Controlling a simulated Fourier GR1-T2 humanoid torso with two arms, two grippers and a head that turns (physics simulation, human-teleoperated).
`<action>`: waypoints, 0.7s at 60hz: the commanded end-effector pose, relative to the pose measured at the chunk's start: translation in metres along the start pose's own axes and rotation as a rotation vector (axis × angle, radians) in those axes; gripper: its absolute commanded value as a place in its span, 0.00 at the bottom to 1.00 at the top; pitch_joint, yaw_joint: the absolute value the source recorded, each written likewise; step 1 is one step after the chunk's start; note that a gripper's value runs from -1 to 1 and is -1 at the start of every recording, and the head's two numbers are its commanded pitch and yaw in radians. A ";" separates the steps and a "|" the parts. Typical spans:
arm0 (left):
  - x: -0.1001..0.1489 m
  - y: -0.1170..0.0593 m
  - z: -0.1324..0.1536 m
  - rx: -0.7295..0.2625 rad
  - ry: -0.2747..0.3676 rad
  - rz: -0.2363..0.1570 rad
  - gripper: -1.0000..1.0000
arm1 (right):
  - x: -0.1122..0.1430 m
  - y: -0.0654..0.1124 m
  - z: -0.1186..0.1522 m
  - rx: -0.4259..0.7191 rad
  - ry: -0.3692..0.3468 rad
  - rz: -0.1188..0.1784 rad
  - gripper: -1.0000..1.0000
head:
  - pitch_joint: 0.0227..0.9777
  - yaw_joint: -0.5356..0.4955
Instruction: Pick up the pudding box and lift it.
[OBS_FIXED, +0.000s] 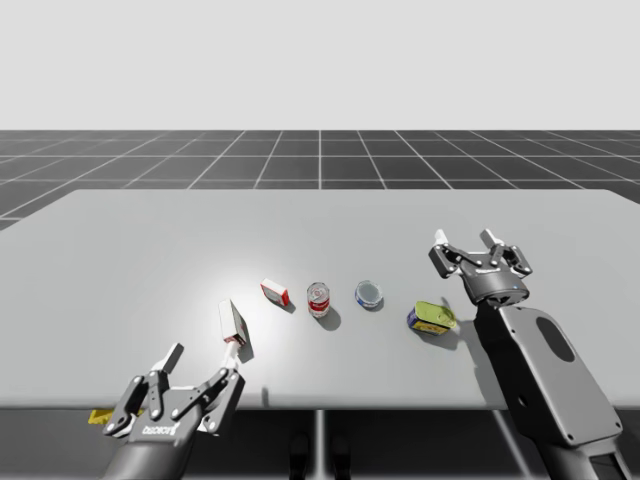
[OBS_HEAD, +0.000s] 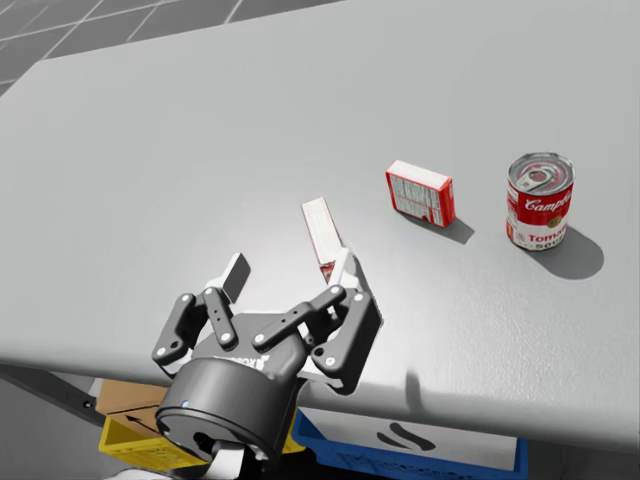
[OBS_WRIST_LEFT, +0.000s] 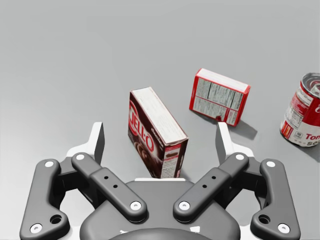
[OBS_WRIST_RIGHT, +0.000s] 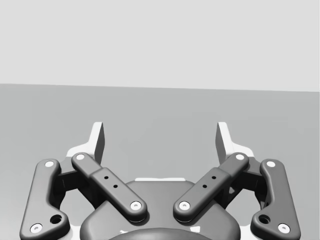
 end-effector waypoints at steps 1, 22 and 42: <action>-0.025 -0.006 -0.006 -0.003 0.027 0.003 0.00 | -0.001 0.000 -0.001 0.001 -0.001 0.001 0.00 | 0.93 0.88; -0.043 -0.007 -0.048 0.046 0.023 -0.008 0.00 | -0.002 0.001 -0.002 0.001 -0.001 0.008 0.00 | 0.93 0.88; -0.053 -0.008 -0.080 0.094 0.073 0.018 0.00 | -0.002 0.000 -0.003 -0.004 -0.007 0.025 0.00 | 0.93 0.87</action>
